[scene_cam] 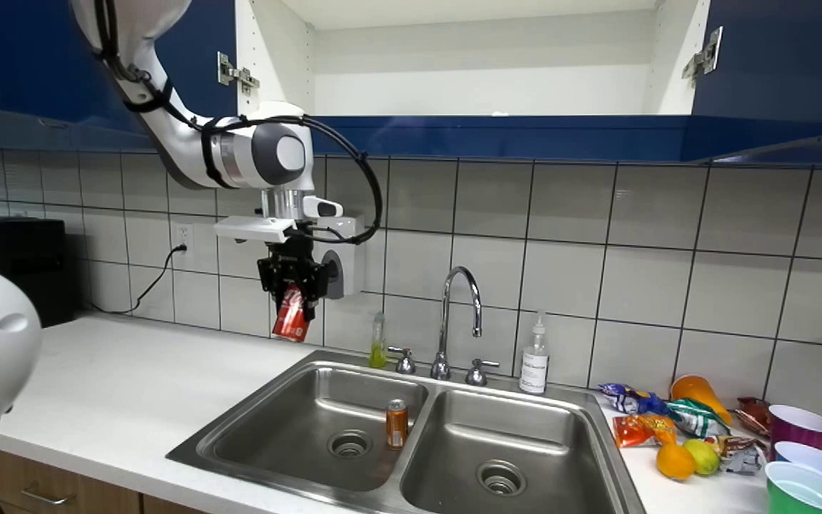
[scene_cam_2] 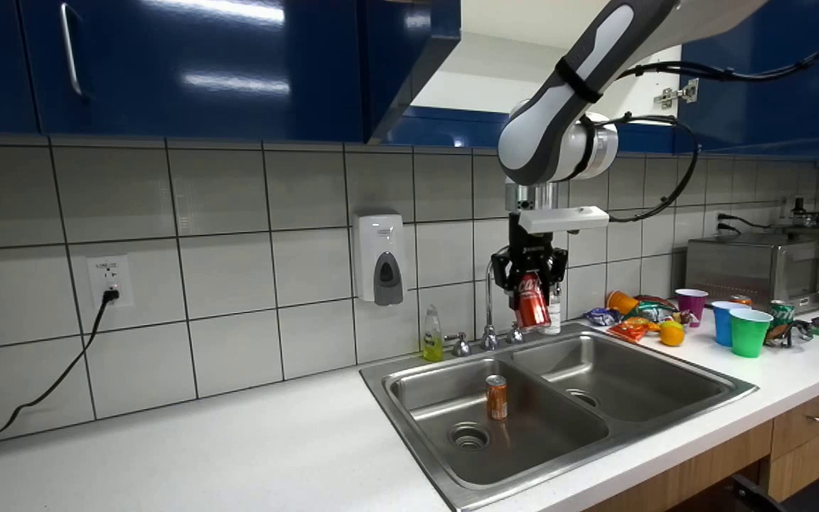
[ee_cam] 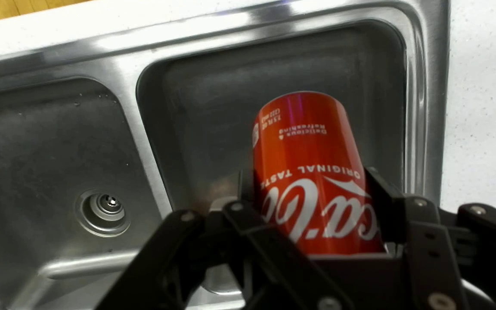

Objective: Pick up the can from the cabinet and put it in the sink

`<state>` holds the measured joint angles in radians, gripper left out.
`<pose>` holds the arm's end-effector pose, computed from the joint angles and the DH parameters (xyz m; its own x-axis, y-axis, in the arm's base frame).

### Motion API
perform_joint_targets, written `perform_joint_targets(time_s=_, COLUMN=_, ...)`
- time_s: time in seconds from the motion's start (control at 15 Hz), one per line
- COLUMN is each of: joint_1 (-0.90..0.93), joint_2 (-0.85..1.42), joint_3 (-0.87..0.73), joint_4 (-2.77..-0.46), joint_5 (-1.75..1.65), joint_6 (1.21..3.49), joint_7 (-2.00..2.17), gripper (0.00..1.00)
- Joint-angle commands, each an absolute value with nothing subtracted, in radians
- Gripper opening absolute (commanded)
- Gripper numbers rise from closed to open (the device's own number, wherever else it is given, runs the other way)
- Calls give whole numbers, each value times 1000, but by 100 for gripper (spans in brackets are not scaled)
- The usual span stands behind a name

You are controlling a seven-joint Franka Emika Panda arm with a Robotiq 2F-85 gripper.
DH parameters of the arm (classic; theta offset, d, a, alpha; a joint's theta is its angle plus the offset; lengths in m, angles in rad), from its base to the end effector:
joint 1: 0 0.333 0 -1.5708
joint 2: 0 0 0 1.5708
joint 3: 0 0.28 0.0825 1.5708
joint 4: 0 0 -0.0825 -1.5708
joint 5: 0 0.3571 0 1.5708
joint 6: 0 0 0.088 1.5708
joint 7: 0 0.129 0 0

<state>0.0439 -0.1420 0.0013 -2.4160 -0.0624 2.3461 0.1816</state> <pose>0.4645 0.0191 0.3316 0.9926 -0.0926 0.0784 -0.0955 -0.9948 0.0341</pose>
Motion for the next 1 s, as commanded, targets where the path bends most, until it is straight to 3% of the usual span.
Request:
perform_joint_targets(time_s=0.0, joint_1=31, joint_2=-126, joint_3=14, joint_4=-2415, joint_5=-60, joint_6=2359, joint_7=177, gripper=63)
perform_joint_targets(time_s=0.93, joint_1=32, joint_2=-91, joint_3=13, joint_4=-2408, joint_5=-60, joint_6=2385, joint_7=175, gripper=63)
